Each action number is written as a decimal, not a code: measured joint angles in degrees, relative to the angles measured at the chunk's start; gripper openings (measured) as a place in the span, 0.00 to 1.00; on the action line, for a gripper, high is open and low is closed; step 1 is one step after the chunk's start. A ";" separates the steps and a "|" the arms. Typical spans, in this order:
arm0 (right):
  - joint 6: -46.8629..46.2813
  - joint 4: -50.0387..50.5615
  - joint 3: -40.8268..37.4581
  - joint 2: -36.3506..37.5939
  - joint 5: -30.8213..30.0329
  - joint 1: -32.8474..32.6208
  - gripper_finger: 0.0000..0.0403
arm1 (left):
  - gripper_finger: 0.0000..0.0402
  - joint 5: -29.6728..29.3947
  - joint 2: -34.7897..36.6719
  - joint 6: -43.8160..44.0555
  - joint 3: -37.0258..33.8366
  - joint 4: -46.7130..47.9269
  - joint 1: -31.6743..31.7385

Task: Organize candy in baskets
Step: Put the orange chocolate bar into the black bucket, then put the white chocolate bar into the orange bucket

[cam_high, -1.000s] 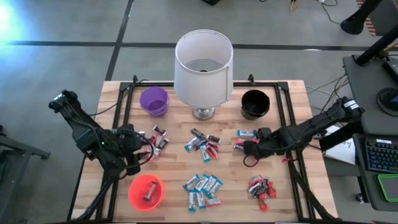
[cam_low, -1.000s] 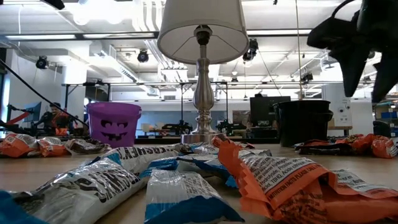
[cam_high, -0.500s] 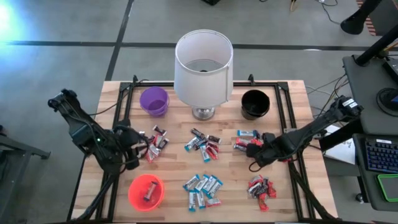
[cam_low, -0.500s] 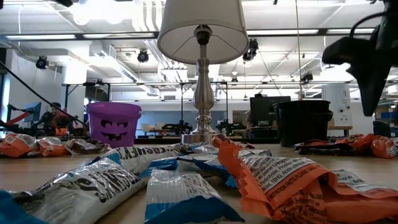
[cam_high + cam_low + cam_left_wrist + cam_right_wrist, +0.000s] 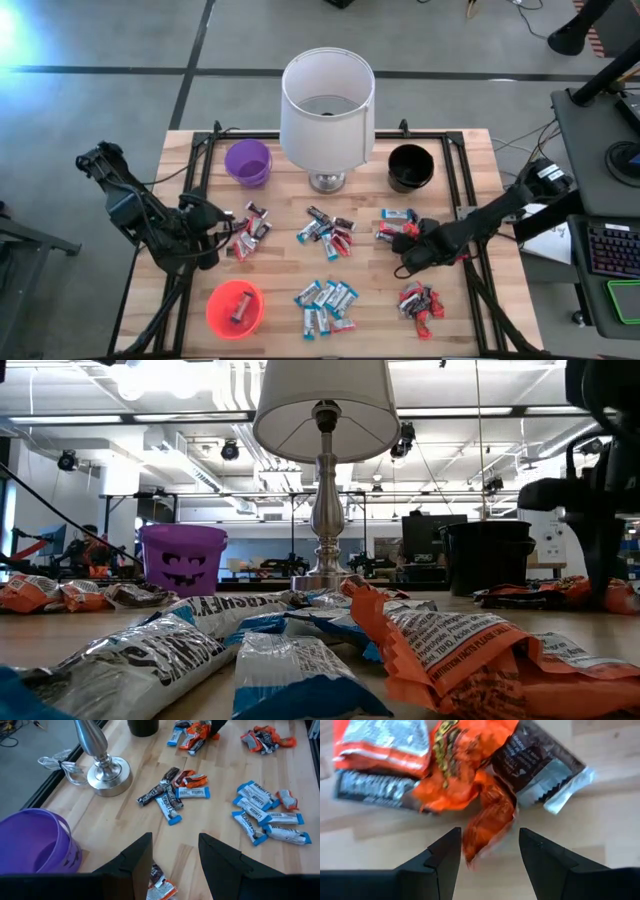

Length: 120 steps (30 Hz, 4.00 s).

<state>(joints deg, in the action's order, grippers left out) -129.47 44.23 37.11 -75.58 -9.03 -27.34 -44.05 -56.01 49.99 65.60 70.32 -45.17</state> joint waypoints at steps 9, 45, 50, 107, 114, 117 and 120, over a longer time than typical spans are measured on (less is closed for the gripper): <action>0.58 -0.38 0.17 -5.11 -0.20 0.20 0.41 | 0.35 1.45 0.20 -0.20 0.00 0.04 0.00; 26.63 -0.01 11.85 9.15 -10.59 0.09 0.05 | 0.35 3.73 2.24 0.03 0.00 1.24 0.00; 29.44 10.40 15.80 10.69 -12.07 3.42 0.05 | 0.35 3.93 3.30 0.07 0.00 3.71 0.00; 93.51 10.30 23.69 12.48 1.51 60.40 0.23 | 0.41 -12.35 13.70 3.58 0.00 12.07 5.07; 93.92 12.02 26.37 13.04 0.05 60.38 0.31 | 0.44 -11.96 13.70 4.75 0.00 11.99 5.07; 94.28 13.96 28.25 13.70 0.04 60.37 0.33 | 0.43 -11.34 13.62 5.31 0.00 12.00 5.13; 94.61 15.45 30.30 14.18 0.04 60.37 0.33 | 0.42 -10.85 13.45 6.08 -0.11 12.01 5.27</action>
<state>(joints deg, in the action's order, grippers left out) -34.86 59.68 67.41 -61.40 -8.99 33.04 -54.89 -42.56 56.07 65.49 82.34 -39.90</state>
